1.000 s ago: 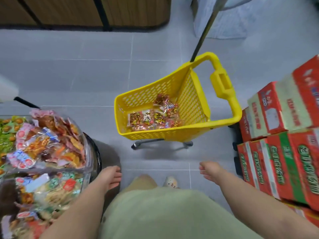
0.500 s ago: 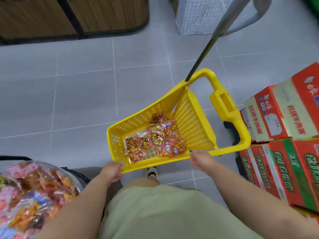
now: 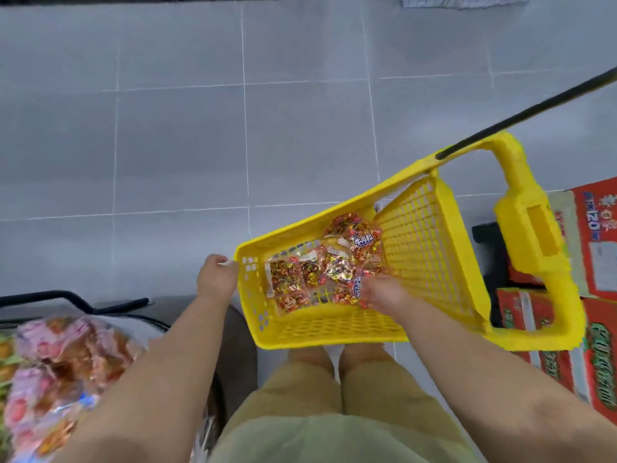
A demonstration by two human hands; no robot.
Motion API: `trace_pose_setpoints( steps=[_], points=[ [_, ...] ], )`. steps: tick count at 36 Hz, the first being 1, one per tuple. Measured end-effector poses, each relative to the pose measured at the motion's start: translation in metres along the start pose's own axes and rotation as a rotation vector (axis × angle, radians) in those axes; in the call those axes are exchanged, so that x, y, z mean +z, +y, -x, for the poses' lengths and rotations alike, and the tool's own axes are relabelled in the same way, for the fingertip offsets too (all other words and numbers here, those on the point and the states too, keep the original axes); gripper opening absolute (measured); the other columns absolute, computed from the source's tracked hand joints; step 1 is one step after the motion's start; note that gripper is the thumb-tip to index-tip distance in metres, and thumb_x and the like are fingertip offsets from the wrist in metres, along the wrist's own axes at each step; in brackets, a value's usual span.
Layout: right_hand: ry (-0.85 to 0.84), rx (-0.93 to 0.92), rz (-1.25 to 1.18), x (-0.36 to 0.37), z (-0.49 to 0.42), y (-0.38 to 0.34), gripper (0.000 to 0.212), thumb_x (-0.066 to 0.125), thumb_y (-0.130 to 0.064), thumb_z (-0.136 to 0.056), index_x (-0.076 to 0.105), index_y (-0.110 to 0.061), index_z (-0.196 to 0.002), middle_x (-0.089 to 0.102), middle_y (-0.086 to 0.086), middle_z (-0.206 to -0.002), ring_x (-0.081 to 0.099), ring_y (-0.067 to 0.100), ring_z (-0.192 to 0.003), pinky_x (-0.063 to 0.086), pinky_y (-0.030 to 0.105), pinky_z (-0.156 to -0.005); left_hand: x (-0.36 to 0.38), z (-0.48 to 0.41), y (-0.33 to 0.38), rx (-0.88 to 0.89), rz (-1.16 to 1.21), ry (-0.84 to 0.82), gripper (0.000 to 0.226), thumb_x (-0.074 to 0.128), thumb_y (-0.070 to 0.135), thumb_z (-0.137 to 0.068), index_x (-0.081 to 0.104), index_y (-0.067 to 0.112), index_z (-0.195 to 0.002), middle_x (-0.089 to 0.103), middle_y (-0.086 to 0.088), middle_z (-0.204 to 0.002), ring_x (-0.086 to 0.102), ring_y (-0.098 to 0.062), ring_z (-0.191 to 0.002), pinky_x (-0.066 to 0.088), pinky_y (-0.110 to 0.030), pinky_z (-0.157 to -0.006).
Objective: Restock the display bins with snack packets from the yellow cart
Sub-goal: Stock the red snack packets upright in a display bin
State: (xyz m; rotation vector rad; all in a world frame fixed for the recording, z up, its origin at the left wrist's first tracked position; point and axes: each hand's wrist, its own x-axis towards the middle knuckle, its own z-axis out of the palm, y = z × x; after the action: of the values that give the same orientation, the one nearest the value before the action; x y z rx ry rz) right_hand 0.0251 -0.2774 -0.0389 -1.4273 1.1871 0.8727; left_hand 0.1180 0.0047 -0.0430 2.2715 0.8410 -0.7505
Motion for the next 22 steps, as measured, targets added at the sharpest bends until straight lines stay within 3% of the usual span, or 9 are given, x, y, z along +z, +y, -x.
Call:
trace_pose_setpoints(
  steps=[7,10,13,15,16,18,20,22],
  points=[
    [-0.128,-0.036,0.409,0.063,-0.070,-0.011,0.025,0.048,-0.011,-0.094,0.049,-0.019,-0.070,0.050,-0.001,-0.073,0.051,0.019,-0.079,0.048,0.030,-0.074,0.035,-0.031,-0.045,-0.076,0.080,-0.127,0.048,0.059,0.029,-0.093,0.047,0.007,-0.134,0.055,-0.016,-0.131,0.054,-0.030,-0.115,0.039,-0.032,-0.087],
    [-0.151,-0.045,0.613,0.091,-0.101,-0.014,0.024,0.042,-0.002,-0.092,0.045,-0.009,-0.069,0.037,0.002,-0.066,0.049,0.023,-0.081,0.035,0.027,-0.056,0.053,-0.039,-0.060,-0.059,0.087,-0.161,0.044,0.048,0.040,-0.097,0.048,0.011,-0.130,0.059,-0.011,-0.122,0.057,-0.027,-0.104,0.039,-0.031,-0.080],
    [-0.195,-0.114,0.671,0.116,-0.120,-0.018,0.014,0.050,-0.012,-0.093,0.058,-0.003,-0.101,0.050,0.004,-0.078,0.055,0.022,-0.082,0.040,0.027,-0.066,0.068,-0.042,-0.067,-0.013,0.113,-0.148,0.038,0.041,0.041,-0.100,0.051,0.011,-0.121,0.060,-0.011,-0.114,0.056,-0.025,-0.098,0.038,-0.031,-0.078],
    [-0.143,-0.073,0.520,0.128,-0.136,-0.011,0.042,0.058,-0.021,-0.091,0.051,-0.004,-0.129,0.058,0.011,-0.110,0.056,0.024,-0.101,0.039,0.024,-0.077,0.075,-0.044,-0.068,0.022,0.165,-0.142,0.037,0.038,0.038,-0.101,0.054,0.009,-0.117,0.062,-0.014,-0.111,0.058,-0.029,-0.100,0.042,-0.034,-0.079],
    [-0.139,-0.057,0.488,0.133,-0.141,-0.009,0.047,0.060,-0.024,-0.090,0.049,-0.005,-0.131,0.057,0.011,-0.116,0.055,0.025,-0.107,0.039,0.025,-0.080,0.078,-0.045,-0.069,0.033,0.188,-0.129,0.037,0.037,0.037,-0.102,0.056,0.008,-0.114,0.063,-0.016,-0.108,0.059,-0.031,-0.100,0.044,-0.037,-0.082],
    [-0.105,-0.097,0.466,0.141,-0.150,-0.005,0.029,0.066,-0.030,-0.086,0.063,-0.010,-0.107,0.061,0.003,-0.090,0.058,0.023,-0.091,0.045,0.027,-0.073,0.081,-0.046,-0.070,0.056,0.207,-0.083,0.037,0.037,0.036,-0.103,0.057,0.006,-0.109,0.063,-0.015,-0.102,0.059,-0.031,-0.098,0.044,-0.037,-0.082],
    [-0.066,-0.137,0.452,0.146,-0.155,-0.003,0.020,0.070,-0.037,-0.081,0.059,-0.021,-0.074,0.055,-0.006,-0.068,0.056,0.018,-0.070,0.043,0.025,-0.057,0.084,-0.045,-0.071,0.078,0.208,-0.041,0.037,0.037,0.034,-0.103,0.058,0.005,-0.108,0.063,-0.014,-0.100,0.059,-0.029,-0.095,0.043,-0.035,-0.080],
    [-0.072,-0.146,0.439,0.150,-0.157,-0.001,0.023,0.069,-0.043,-0.080,0.057,-0.024,-0.077,0.053,-0.010,-0.075,0.053,0.012,-0.070,0.042,0.026,-0.062,0.085,-0.044,-0.072,0.089,0.228,-0.026,0.036,0.037,0.033,-0.103,0.059,0.005,-0.109,0.064,-0.014,-0.102,0.059,-0.026,-0.093,0.043,-0.034,-0.080]
  ],
)
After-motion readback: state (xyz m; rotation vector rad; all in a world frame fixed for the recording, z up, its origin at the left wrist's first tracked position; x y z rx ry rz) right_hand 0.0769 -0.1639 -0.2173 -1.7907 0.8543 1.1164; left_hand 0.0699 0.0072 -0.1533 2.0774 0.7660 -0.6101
